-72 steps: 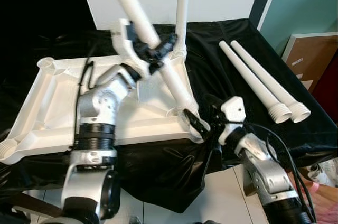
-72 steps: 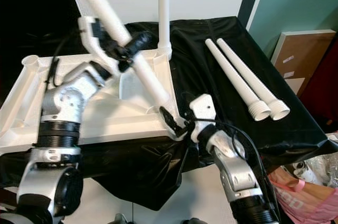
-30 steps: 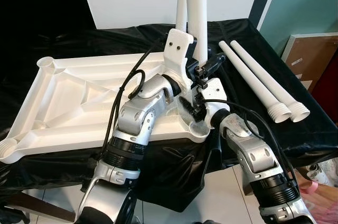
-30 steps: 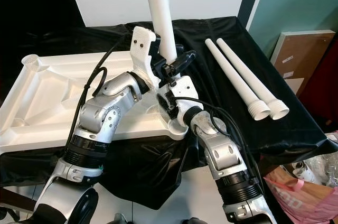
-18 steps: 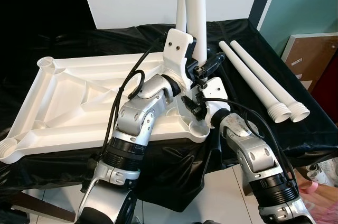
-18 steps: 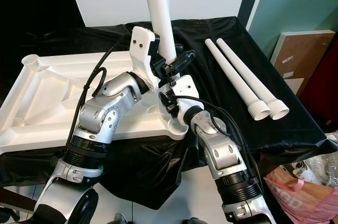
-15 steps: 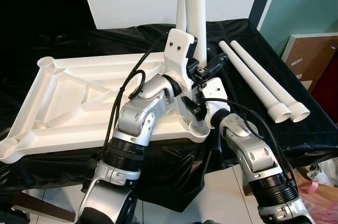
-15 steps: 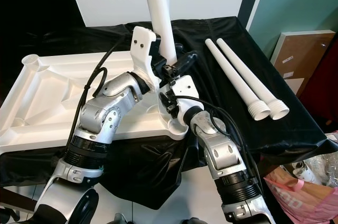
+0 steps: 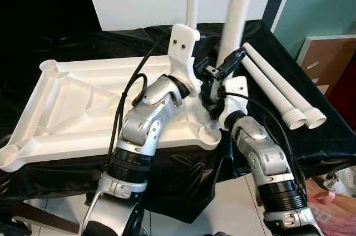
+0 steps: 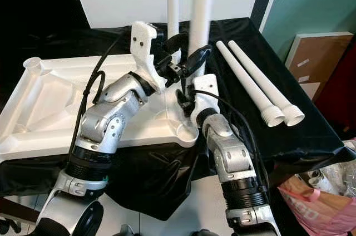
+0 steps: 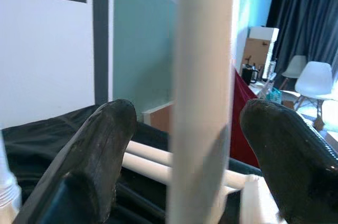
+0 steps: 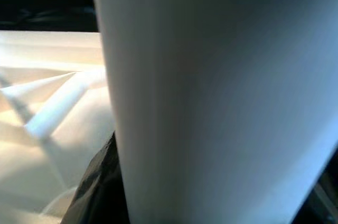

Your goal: Building children table

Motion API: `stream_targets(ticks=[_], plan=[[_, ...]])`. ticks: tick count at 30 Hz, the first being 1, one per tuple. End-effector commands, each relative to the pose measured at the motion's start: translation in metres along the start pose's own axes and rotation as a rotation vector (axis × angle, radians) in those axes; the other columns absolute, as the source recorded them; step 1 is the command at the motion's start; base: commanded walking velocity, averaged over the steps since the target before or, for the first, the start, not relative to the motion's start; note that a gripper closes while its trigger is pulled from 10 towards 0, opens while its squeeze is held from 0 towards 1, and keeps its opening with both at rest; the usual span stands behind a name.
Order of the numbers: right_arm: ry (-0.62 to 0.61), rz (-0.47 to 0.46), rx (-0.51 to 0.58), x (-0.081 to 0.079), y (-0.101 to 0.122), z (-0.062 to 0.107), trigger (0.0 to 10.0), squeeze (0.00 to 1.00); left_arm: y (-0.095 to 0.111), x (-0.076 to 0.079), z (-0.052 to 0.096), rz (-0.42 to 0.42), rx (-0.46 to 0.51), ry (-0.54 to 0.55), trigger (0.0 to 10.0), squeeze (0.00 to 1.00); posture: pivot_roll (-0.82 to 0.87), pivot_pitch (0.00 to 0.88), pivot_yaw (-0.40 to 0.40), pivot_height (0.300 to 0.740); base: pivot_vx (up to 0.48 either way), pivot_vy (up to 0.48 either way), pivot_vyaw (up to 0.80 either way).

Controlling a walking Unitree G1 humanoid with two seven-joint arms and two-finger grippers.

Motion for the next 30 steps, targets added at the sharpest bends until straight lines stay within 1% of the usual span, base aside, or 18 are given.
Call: stream_targets(ticks=[1,3,5,6,8,9,10,12,15,16,18,19,20,21,25,27,29,30], plan=[[-0.014,-0.062,0.031,0.003,0.006,-0.001,10.0,0.0,0.004,-0.004,0.005,-0.015,0.023,0.02,10.0,0.0,-0.02,0.06,-0.015,0.74,0.0,0.0,0.0],[-0.02,-0.097,0.041,0.004,0.008,-0.001,10.0,0.0,0.003,-0.007,0.01,-0.011,0.021,0.036,10.0,0.0,-0.02,0.061,-0.016,0.74,0.0,0.0,0.0],[-0.022,-0.104,0.045,0.005,0.008,0.0,10.0,0.0,0.003,-0.008,0.012,-0.011,0.019,0.043,10.0,0.0,-0.02,0.061,-0.016,0.74,0.0,0.0,0.0],[-0.02,-0.109,0.05,0.005,0.008,0.0,10.0,0.0,0.001,-0.011,0.017,-0.012,0.009,0.063,10.0,0.0,-0.02,0.061,-0.016,0.74,0.0,0.0,0.0],[-0.014,-0.116,0.055,0.004,0.008,0.002,10.0,0.0,-0.004,-0.014,0.024,-0.015,-0.012,0.087,10.0,0.0,-0.02,0.062,-0.016,0.74,0.0,0.0,0.0],[-0.014,-0.116,0.055,0.004,0.008,0.002,10.0,0.0,-0.004,-0.014,0.024,-0.015,-0.012,0.087,10.0,0.0,-0.02,0.062,-0.016,0.74,0.0,0.0,0.0],[-0.008,-0.116,0.057,0.004,0.007,0.003,10.0,0.0,-0.008,-0.016,0.029,-0.017,-0.034,0.096,10.0,0.0,-0.02,0.063,-0.016,0.74,0.0,0.0,0.0],[-0.008,-0.116,0.057,0.004,0.007,0.003,10.0,0.0,-0.008,-0.016,0.029,-0.017,-0.034,0.096,10.0,0.0,-0.02,0.063,-0.016,0.74,0.0,0.0,0.0],[0.013,-0.117,0.065,0.001,0.006,0.006,10.0,0.0,-0.017,-0.016,0.041,-0.027,-0.08,0.108,10.0,0.0,-0.02,0.064,-0.017,0.74,0.0,0.0,0.0],[0.013,-0.117,0.065,0.001,0.006,0.006,10.0,0.0,-0.017,-0.016,0.041,-0.027,-0.08,0.108,10.0,0.0,-0.02,0.064,-0.017,0.74,0.0,0.0,0.0],[0.051,-0.116,0.078,-0.001,0.002,0.011,10.0,0.0,-0.029,-0.012,0.054,-0.032,-0.136,0.111,10.0,0.0,-0.02,0.066,-0.022,0.74,0.0,0.0,0.0],[0.051,-0.116,0.078,-0.001,0.002,0.011,10.0,0.0,-0.029,-0.012,0.054,-0.032,-0.136,0.111,10.0,0.0,-0.02,0.066,-0.022,0.74,0.0,0.0,0.0],[0.069,-0.118,0.087,-0.001,0.0,0.014,10.0,0.0,-0.034,-0.009,0.059,-0.039,-0.164,0.11,10.0,0.0,-0.02,0.068,-0.024,0.74,0.0,0.0,0.0],[0.087,-0.114,0.09,-0.002,-0.004,0.017,10.0,0.0,-0.039,-0.006,0.064,-0.023,-0.188,0.106,10.0,0.0,-0.02,0.069,-0.026,0.74,0.0,0.0,0.0],[0.101,-0.112,0.093,-0.002,-0.007,0.02,10.0,0.0,-0.042,-0.003,0.067,-0.015,-0.199,0.102,10.0,0.0,-0.02,0.068,-0.027,0.74,0.0,0.0,0.0],[0.144,-0.104,0.091,-0.003,-0.016,0.026,10.0,0.0,-0.046,0.005,0.076,-0.01,-0.225,0.076,10.0,0.0,-0.02,0.075,-0.032,0.74,0.0,0.0,0.0],[0.144,-0.104,0.091,-0.003,-0.016,0.026,10.0,0.0,-0.046,0.005,0.076,-0.01,-0.225,0.076,10.0,0.0,-0.02,0.075,-0.032,0.74,0.0,0.0,0.0],[0.166,-0.096,0.094,-0.004,-0.019,0.029,10.0,0.0,-0.048,0.009,0.08,-0.013,-0.237,0.062,10.0,0.0,-0.02,0.077,-0.032,0.74,0.0,0.0,0.0]])
Point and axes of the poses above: a point about 5 cm out from each wrist's last joint towards the gripper, its own z axis pointing back from the gripper into the wrist, its own y axis along the axis of the wrist's last joint, x = y × z, the point moved 1 cm from there along -z, pointing out of the wrist towards the gripper, and after that the axes turned 15 degrees about -z, right-handed, at the moved point
